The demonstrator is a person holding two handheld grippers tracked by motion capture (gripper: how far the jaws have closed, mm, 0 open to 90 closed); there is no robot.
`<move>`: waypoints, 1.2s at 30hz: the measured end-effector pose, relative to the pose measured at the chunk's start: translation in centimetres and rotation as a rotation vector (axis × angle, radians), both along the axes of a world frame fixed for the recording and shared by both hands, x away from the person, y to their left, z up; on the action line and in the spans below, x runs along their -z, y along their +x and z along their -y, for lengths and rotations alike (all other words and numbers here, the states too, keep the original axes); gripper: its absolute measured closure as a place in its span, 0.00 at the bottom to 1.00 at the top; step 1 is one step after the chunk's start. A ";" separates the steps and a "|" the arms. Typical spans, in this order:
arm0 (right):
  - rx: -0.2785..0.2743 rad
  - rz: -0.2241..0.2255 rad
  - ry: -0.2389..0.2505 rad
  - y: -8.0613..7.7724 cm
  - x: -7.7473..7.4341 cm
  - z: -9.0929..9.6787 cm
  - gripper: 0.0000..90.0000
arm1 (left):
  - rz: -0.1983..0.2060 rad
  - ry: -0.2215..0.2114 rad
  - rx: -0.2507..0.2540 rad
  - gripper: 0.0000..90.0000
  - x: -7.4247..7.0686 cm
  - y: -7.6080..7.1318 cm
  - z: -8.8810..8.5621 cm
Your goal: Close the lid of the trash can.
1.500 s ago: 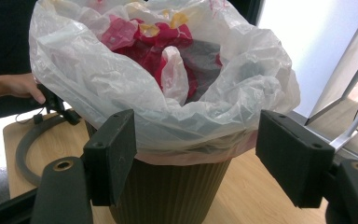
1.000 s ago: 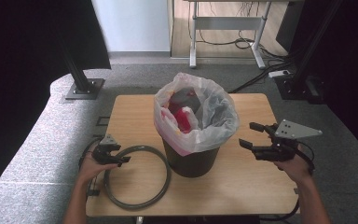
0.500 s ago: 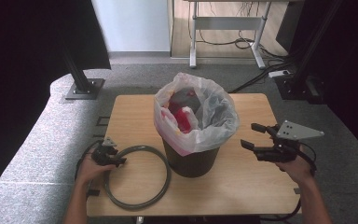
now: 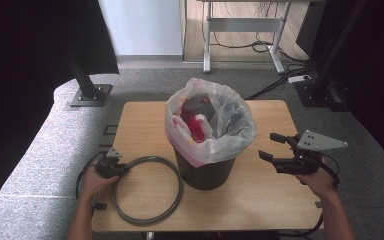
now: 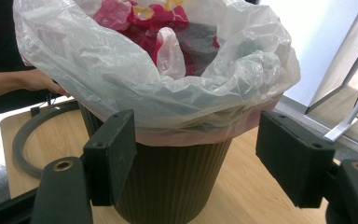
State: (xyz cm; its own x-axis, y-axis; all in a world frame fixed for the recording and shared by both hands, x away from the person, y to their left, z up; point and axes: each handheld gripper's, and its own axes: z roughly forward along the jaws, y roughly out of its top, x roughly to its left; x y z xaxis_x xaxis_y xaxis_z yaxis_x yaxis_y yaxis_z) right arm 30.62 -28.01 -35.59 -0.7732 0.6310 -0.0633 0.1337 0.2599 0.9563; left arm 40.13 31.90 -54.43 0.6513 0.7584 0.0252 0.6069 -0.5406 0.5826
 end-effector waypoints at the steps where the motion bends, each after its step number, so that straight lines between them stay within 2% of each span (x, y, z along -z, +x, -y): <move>1: 0.000 -0.001 0.001 0.0 0.0 0.0 0.32 | -0.006 -0.003 0.005 0.88 0.0 0.0 0.0; 4: 0.003 -0.002 0.003 0.1 0.1 0.1 0.32 | -0.006 -0.028 0.021 0.88 -0.6 -0.3 -0.2; 8: 0.004 -0.004 0.006 0.0 0.2 0.2 0.32 | 0.020 -0.104 0.040 0.89 -2.2 -0.9 -0.7; 14: 0.003 -0.004 0.012 -0.1 0.3 0.4 0.32 | 0.041 -0.153 0.067 0.89 -4.0 -1.8 -0.8; 22: 0.002 -0.004 0.011 0.0 0.3 0.3 0.32 | 0.056 -0.193 0.134 0.89 -6.4 -3.4 -1.2; 26: 0.001 -0.004 0.009 0.0 0.2 0.2 0.32 | 0.066 -0.207 0.163 0.89 -8.2 -4.2 -1.4; 32: -0.003 -0.003 0.007 -0.1 0.1 0.0 0.32 | 0.104 -0.240 0.200 0.89 -12.0 -5.5 -1.6; 36: -0.003 -0.004 0.008 -0.1 0.1 0.0 0.32 | 0.113 -0.248 0.237 0.89 -14.3 -6.1 -1.4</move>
State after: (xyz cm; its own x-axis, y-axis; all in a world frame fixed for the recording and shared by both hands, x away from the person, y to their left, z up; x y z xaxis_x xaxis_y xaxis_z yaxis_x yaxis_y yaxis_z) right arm 30.56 -28.02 -35.73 -0.7754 0.6291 -0.0549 0.1372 0.2527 0.9578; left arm 34.02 33.30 -40.10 0.8135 0.5786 -0.0582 0.4054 -0.4926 0.7701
